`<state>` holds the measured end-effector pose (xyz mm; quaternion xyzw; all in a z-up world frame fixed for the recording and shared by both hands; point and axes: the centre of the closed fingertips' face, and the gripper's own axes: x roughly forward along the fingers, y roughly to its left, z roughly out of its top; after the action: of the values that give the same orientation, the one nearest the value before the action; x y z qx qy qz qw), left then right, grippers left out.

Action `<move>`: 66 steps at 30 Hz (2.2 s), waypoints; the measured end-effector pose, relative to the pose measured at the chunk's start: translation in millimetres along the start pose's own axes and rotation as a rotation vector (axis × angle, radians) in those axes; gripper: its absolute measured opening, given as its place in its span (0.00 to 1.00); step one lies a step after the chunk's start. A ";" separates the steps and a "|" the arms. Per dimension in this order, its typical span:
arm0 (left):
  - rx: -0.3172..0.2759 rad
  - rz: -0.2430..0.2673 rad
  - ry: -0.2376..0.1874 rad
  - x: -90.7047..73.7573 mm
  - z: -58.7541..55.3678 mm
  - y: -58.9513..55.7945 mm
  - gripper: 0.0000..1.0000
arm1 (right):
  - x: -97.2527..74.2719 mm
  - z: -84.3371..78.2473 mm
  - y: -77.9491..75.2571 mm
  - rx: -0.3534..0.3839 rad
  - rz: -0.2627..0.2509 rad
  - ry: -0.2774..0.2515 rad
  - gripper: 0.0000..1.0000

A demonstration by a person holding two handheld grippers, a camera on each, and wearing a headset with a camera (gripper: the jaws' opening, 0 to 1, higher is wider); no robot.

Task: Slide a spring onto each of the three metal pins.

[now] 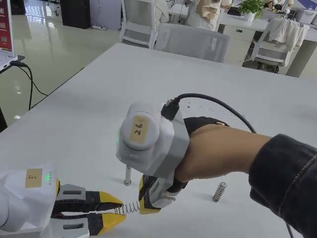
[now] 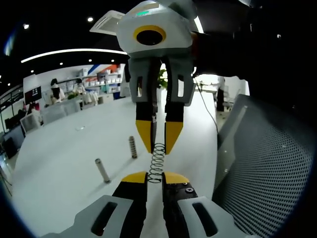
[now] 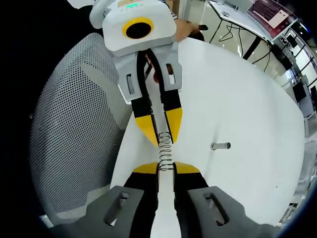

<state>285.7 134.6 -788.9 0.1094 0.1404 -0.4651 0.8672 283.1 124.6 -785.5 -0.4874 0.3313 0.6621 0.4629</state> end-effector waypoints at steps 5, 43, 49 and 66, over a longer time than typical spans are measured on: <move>-0.003 -0.004 0.000 0.6 0.1 -0.9 0.03 | -12.1 17.4 1.3 -0.009 -0.011 -0.062 0.08; -0.006 -0.006 -0.031 2.1 14.8 -3.7 0.02 | -2.6 30.3 2.4 -0.031 -0.015 -0.083 0.09; -0.010 0.001 -0.036 2.5 14.4 -2.6 0.02 | -1.7 30.2 1.0 -0.023 -0.018 -0.080 0.08; -0.094 0.065 -0.031 -4.6 0.4 11.9 0.21 | -10.6 23.1 -19.4 0.000 -0.062 -0.069 0.08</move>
<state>293.2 144.5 -786.3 0.0658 0.1448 -0.4312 0.8882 294.5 149.0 -768.1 -0.4744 0.2997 0.6639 0.4944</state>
